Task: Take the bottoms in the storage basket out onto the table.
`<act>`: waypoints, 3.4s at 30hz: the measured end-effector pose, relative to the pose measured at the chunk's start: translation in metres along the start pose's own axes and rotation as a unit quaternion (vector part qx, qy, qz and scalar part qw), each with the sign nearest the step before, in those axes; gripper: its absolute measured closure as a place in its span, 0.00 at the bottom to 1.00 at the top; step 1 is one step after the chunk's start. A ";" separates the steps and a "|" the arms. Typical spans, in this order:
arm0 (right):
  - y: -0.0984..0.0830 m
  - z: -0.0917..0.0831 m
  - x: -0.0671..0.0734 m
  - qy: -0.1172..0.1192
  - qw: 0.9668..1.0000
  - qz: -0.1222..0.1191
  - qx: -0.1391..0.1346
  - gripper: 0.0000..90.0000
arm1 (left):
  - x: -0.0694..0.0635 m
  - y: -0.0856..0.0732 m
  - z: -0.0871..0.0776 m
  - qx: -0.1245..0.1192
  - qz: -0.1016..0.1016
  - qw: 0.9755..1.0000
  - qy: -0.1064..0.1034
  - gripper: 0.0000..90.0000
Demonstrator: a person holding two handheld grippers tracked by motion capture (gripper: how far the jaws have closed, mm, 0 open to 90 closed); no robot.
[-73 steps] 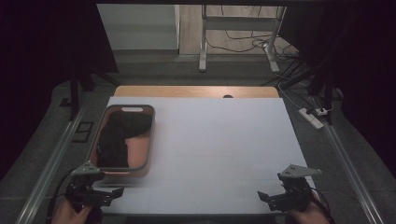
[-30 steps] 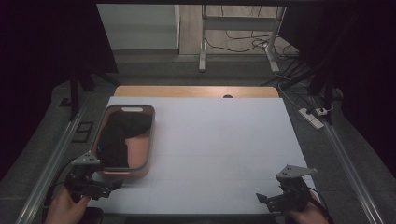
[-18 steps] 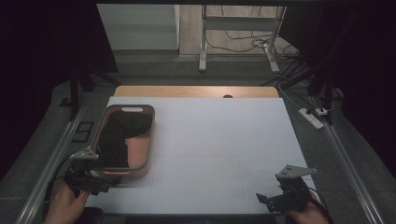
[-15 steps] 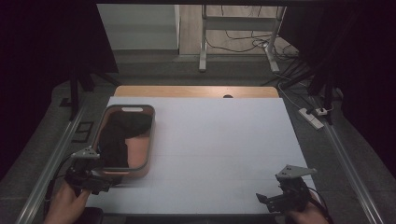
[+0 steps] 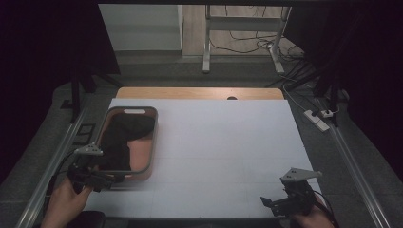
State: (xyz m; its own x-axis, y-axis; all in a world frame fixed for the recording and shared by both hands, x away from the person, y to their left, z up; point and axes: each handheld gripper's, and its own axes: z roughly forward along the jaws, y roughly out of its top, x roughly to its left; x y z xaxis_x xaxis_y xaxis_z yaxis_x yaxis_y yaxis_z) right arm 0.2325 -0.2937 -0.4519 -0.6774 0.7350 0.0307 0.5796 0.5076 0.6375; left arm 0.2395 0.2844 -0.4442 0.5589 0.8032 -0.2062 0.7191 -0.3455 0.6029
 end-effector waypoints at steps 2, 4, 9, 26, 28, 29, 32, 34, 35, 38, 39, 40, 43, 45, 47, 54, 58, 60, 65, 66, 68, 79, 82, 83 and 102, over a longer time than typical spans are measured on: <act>0.000 0.000 0.000 0.000 1.000 0.001 0.001 0.01 | 0.001 0.002 0.000 0.002 -0.001 1.000 0.000 0.00; 0.000 0.000 0.000 0.000 1.000 0.001 0.001 0.01 | 0.003 0.004 0.000 0.002 -0.001 1.000 0.000 0.00; 0.000 0.000 0.000 0.000 1.000 0.001 0.002 0.01 | 0.007 0.011 0.000 0.013 -0.009 1.000 0.003 0.00; 0.000 0.001 0.000 -0.001 1.000 -0.004 0.004 0.01 | 0.024 0.030 0.002 0.034 -0.012 0.999 0.024 0.00; 0.000 0.001 0.000 -0.001 1.000 -0.004 0.005 0.01 | 0.027 0.032 0.002 0.036 -0.016 0.999 0.022 0.00; 0.000 0.001 0.000 -0.001 1.000 -0.004 0.005 0.01 | 0.028 0.033 0.003 0.037 -0.018 0.999 0.023 0.00; 0.000 0.001 0.000 -0.001 1.000 -0.004 0.006 0.01 | 0.032 0.034 0.004 0.039 -0.021 0.999 0.024 0.00; 0.000 0.001 0.000 -0.001 1.000 -0.004 0.006 0.01 | 0.034 0.035 0.005 0.039 -0.023 0.999 0.025 0.00; 0.000 0.001 0.000 -0.001 1.000 -0.004 0.006 0.01 | 0.035 0.036 0.005 0.040 -0.023 0.999 0.025 0.00; 0.000 0.001 0.000 -0.001 1.000 -0.004 0.006 0.01 | 0.037 0.038 0.006 0.042 -0.022 0.999 0.027 0.00; 0.000 0.001 0.000 -0.001 1.000 -0.004 0.006 0.01 | 0.037 0.039 0.006 0.041 -0.023 0.998 0.028 0.00; 0.000 0.001 0.001 -0.001 1.000 -0.004 0.006 0.01 | 0.039 0.041 0.007 0.043 -0.023 0.998 0.029 0.00; 0.000 0.001 0.001 0.000 1.000 -0.004 0.009 0.01 | 0.041 0.043 0.008 0.042 -0.024 0.998 0.032 0.01; 0.000 0.001 0.001 -0.001 1.000 -0.004 0.008 0.01 | 0.044 0.045 0.009 0.041 -0.024 0.998 0.033 0.01; 0.000 0.001 0.001 -0.001 1.000 -0.004 0.008 0.01 | 0.047 0.046 0.011 0.041 -0.027 0.998 0.033 0.02; 0.000 0.002 0.001 0.000 1.000 -0.005 0.009 0.01 | 0.057 0.050 0.015 0.042 -0.036 0.998 0.038 0.02; 0.000 0.002 0.001 0.000 1.000 -0.005 0.009 0.01 | 0.064 0.052 0.015 0.037 -0.041 0.998 0.040 0.02; 0.001 0.002 0.001 0.000 1.000 -0.005 0.009 0.01 | 0.068 0.053 0.015 0.032 -0.042 0.998 0.040 0.02; 0.001 0.002 0.001 0.001 1.000 -0.006 0.011 0.01 | 0.077 0.056 0.020 0.035 -0.047 0.997 0.043 0.02; 0.001 0.002 0.001 0.001 1.000 -0.006 0.011 0.01 | 0.078 0.057 0.021 0.035 -0.049 0.997 0.043 0.02; 0.001 0.002 0.001 0.001 1.000 -0.006 0.011 0.01 | 0.081 0.058 0.024 0.038 -0.049 0.997 0.043 0.02; 0.001 0.002 0.001 0.003 1.000 -0.006 0.011 0.01 | 0.094 0.070 0.039 0.046 -0.051 0.996 0.055 0.03; 0.001 0.002 0.001 0.003 1.000 -0.005 0.011 0.01 | 0.097 0.075 0.042 0.045 -0.052 0.996 0.058 0.03; 0.001 0.002 0.001 0.003 1.000 -0.006 0.011 0.01 | 0.098 0.077 0.043 0.047 -0.051 0.996 0.059 0.03; 0.001 0.002 0.001 0.006 1.000 -0.009 0.013 0.01 | 0.124 0.117 0.068 0.055 -0.056 0.994 0.080 0.03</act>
State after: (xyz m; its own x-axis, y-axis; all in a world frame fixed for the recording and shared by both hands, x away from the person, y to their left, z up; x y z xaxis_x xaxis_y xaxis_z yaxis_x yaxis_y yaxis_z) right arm 0.2331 -0.2913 -0.4534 -0.6933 0.7201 0.0278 0.5786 0.5332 0.6173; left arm 0.4209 0.3110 -0.4517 0.4064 0.9034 -0.1368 0.8188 -0.2936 0.4933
